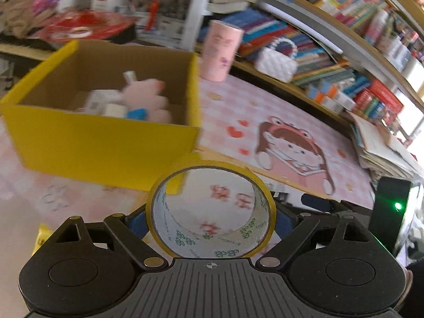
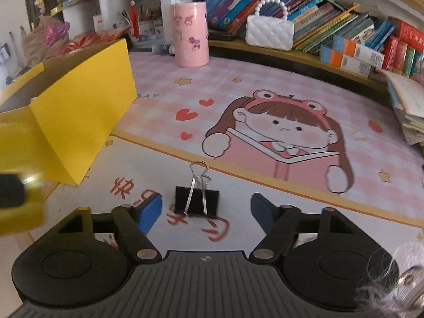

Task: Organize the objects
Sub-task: 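Carry the tape roll and binder clip over the yellow box with both tools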

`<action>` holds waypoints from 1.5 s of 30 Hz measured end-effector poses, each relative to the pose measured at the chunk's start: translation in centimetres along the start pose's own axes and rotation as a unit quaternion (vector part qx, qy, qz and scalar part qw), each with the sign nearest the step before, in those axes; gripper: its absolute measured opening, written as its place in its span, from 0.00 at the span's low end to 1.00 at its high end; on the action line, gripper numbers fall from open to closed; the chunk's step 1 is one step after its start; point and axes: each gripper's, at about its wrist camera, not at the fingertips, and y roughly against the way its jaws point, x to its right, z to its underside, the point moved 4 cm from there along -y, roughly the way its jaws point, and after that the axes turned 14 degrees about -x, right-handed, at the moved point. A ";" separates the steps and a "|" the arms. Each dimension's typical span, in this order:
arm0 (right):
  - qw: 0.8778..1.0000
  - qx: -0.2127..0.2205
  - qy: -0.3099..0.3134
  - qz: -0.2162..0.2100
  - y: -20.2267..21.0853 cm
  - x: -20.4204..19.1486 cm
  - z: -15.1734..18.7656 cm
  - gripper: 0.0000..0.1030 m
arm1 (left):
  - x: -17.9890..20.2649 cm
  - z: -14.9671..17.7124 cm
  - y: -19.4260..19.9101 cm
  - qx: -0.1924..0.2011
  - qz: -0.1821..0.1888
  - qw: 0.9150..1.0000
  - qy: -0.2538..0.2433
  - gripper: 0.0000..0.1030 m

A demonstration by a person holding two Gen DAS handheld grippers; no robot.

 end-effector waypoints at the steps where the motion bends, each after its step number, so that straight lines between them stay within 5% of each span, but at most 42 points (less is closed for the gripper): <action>1: 1.000 -0.002 -0.005 0.000 -0.4 -0.2 -0.2 0.66 | -0.5 0.2 0.3 0.002 -0.005 1.000 0.005 0.88; 7: 1.000 -0.012 -0.012 0.012 -2.1 -0.8 -0.7 0.50 | -2.8 0.9 1.7 0.011 -0.020 0.999 0.031 0.88; 9: 1.000 -0.013 -0.015 0.014 -2.2 -0.9 -0.6 0.38 | -3.3 1.0 2.0 0.014 -0.020 0.999 0.034 0.88; 22: 0.999 0.015 -0.029 0.000 3.1 -4.2 0.4 0.37 | -6.4 1.9 3.2 0.026 0.002 0.999 0.027 0.88; 32: 0.997 0.059 0.046 -0.011 8.6 -12.2 2.5 0.37 | -10.5 3.4 5.5 0.032 0.007 0.999 0.032 0.88; 45: 0.997 0.056 0.061 -0.008 9.7 -19.3 5.3 0.37 | -16.1 5.6 8.9 0.040 0.011 0.999 0.032 0.88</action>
